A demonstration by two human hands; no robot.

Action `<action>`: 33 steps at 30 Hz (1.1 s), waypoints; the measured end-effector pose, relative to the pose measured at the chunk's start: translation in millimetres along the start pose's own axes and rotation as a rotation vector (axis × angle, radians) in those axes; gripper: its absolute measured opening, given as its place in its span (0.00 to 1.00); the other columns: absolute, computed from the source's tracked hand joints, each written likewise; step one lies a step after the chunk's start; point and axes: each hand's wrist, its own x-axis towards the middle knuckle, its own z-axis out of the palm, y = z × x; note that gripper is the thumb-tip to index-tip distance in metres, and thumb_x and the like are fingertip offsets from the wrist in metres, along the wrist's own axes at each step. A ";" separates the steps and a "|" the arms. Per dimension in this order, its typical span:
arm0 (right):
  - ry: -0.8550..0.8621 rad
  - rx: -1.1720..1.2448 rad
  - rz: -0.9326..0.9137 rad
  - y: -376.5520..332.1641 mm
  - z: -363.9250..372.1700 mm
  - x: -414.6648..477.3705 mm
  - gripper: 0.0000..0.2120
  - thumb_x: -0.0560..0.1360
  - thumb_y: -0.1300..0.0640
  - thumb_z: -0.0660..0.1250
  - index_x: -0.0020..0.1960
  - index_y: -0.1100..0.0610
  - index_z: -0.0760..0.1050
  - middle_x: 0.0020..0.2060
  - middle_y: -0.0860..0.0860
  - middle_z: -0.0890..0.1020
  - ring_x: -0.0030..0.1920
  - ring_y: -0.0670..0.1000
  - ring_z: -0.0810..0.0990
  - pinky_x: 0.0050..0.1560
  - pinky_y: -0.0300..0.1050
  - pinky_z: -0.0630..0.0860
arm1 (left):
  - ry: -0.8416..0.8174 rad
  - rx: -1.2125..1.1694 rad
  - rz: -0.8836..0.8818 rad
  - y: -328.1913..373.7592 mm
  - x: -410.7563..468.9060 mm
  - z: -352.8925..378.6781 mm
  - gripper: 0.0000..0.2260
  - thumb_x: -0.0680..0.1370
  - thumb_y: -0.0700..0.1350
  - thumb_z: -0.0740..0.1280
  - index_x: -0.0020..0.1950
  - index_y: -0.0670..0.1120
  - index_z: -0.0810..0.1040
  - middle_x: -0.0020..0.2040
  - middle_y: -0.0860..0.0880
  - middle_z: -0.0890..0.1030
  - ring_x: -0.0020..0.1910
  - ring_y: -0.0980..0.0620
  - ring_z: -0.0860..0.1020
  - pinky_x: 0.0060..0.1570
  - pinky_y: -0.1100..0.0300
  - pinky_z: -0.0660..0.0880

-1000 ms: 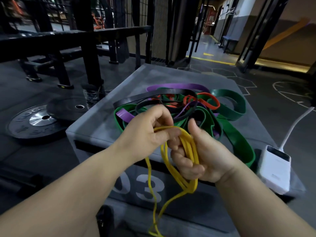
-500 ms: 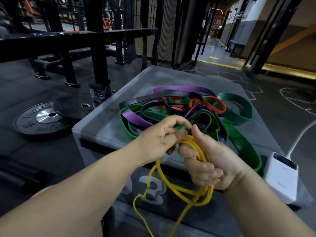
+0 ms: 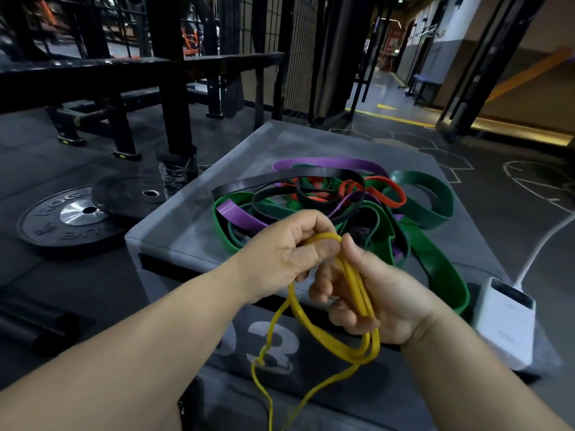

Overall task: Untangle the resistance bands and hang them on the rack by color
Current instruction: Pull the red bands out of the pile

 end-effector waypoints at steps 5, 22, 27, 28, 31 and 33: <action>-0.066 0.008 -0.003 -5.5 -6.3 -5.4 0.24 0.61 0.36 0.78 0.29 0.56 0.74 0.25 0.48 0.64 0.20 0.44 0.70 0.21 0.36 0.69 | 0.079 -0.253 -0.038 -4.5 2.0 -1.8 0.03 0.75 0.43 0.64 0.43 0.46 0.72 0.32 0.52 0.68 0.26 0.58 0.63 0.25 0.66 0.62; -0.362 0.522 -0.371 -27.8 -26.1 -12.3 0.15 0.81 0.48 0.60 0.46 0.61 0.72 0.28 0.47 0.68 0.21 0.40 0.58 0.29 0.36 0.65 | -0.176 -0.104 -0.519 -23.8 -1.0 9.5 0.18 0.73 0.61 0.64 0.52 0.48 0.73 0.40 0.46 0.82 0.46 0.45 0.80 0.62 0.44 0.74; -0.172 0.613 -0.506 -39.0 -39.5 -30.1 0.10 0.80 0.53 0.61 0.49 0.61 0.72 0.30 0.47 0.68 0.25 0.43 0.64 0.32 0.37 0.68 | -0.344 -0.005 -0.570 -33.7 -6.8 16.8 0.12 0.80 0.55 0.61 0.46 0.47 0.69 0.33 0.50 0.76 0.44 0.48 0.81 0.57 0.51 0.75; -0.119 0.630 -0.529 -41.0 -41.1 -33.5 0.10 0.81 0.54 0.61 0.49 0.61 0.73 0.30 0.48 0.68 0.26 0.43 0.65 0.33 0.37 0.69 | -0.340 0.017 -0.560 -34.9 -6.2 17.7 0.09 0.81 0.51 0.61 0.46 0.48 0.69 0.33 0.50 0.75 0.45 0.48 0.81 0.56 0.51 0.75; -0.060 0.726 -0.585 -47.3 -49.9 -43.5 0.07 0.80 0.58 0.62 0.50 0.63 0.73 0.30 0.54 0.74 0.27 0.44 0.66 0.34 0.38 0.70 | -0.353 0.231 -0.558 -43.0 -4.2 14.4 0.05 0.81 0.45 0.62 0.46 0.49 0.68 0.35 0.51 0.79 0.43 0.49 0.82 0.53 0.52 0.77; -0.024 0.805 -0.658 -52.5 -53.5 -50.5 0.05 0.79 0.60 0.64 0.49 0.62 0.73 0.30 0.54 0.75 0.26 0.46 0.68 0.33 0.40 0.73 | -0.410 0.459 -0.585 -48.0 -5.0 10.3 0.04 0.81 0.45 0.62 0.48 0.49 0.68 0.35 0.53 0.80 0.39 0.54 0.81 0.43 0.61 0.75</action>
